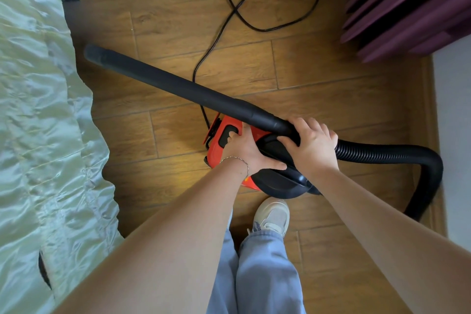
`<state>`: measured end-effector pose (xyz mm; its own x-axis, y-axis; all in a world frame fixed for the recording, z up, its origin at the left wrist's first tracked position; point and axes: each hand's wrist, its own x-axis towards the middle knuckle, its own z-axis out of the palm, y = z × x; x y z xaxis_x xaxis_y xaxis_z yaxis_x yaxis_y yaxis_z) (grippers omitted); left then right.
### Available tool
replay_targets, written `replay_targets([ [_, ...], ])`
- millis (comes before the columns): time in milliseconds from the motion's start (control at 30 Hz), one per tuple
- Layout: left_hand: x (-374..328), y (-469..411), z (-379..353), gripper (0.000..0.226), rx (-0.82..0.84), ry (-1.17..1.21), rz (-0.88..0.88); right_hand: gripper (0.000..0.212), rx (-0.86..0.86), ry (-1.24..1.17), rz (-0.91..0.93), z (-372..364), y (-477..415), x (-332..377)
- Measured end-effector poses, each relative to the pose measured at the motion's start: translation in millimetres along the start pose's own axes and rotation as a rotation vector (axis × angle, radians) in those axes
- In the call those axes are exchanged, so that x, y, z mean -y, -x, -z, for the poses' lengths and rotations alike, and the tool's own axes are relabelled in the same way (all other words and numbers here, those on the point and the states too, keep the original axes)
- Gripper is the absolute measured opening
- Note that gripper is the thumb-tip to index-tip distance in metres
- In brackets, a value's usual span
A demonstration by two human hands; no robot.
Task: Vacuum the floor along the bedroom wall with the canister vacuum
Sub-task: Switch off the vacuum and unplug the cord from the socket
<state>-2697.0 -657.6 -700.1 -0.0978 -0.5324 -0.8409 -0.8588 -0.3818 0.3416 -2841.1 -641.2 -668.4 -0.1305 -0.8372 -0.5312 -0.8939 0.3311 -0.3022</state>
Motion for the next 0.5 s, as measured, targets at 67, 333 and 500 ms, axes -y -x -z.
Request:
replay_targets([
  [67, -0.7, -0.4, 0.3, 0.125, 0.0, 0.014, 0.002, 0.043, 0.003, -0.002, -0.002, -0.5, 0.2, 0.3],
  [333, 0.6, 12.4, -10.9, 0.127, -0.085, 0.07, 0.004, 0.042, 0.014, 0.035, -0.015, 0.9, 7.3, 0.5],
  [500, -3.6, 26.4, -18.2, 0.119, -0.194, 0.066, -0.038, 0.042, 0.001, 0.036, -0.007, 11.1, 14.1, 6.7],
])
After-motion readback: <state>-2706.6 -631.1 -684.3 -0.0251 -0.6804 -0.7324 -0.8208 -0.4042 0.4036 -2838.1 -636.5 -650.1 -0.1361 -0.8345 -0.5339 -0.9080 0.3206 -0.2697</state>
